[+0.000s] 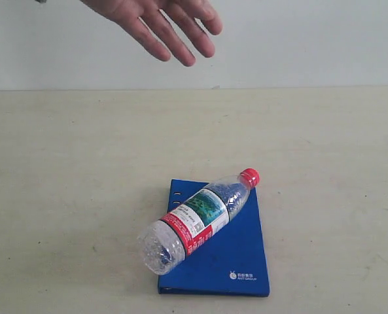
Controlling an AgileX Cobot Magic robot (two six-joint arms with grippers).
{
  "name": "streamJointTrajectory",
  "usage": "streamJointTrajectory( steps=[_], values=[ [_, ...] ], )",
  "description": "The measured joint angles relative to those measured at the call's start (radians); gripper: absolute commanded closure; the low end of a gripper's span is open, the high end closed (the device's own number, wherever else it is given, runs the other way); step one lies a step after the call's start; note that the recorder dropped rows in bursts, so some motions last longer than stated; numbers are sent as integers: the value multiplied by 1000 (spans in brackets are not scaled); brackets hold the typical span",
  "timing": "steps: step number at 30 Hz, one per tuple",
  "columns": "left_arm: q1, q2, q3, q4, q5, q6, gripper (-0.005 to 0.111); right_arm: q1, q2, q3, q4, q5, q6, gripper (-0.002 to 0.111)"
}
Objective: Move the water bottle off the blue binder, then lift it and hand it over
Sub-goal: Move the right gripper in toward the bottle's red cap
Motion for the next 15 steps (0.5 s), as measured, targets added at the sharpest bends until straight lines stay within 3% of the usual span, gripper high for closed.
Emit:
streamJointTrajectory(
  steps=[3, 6, 11, 15],
  values=[
    [0, 0, 0, 0, 0, 0, 100, 0, 110, -62, 34, -102, -90, 61],
    [0, 0, 0, 0, 0, 0, 100, 0, 330, -137, 42, -92, -210, 61],
    [0, 0, 0, 0, 0, 0, 100, 0, 710, -297, 48, 37, -530, 61],
    [0, 0, 0, 0, -2, 0, 100, 0, 1110, -482, 83, 274, -767, 61]
  ],
)
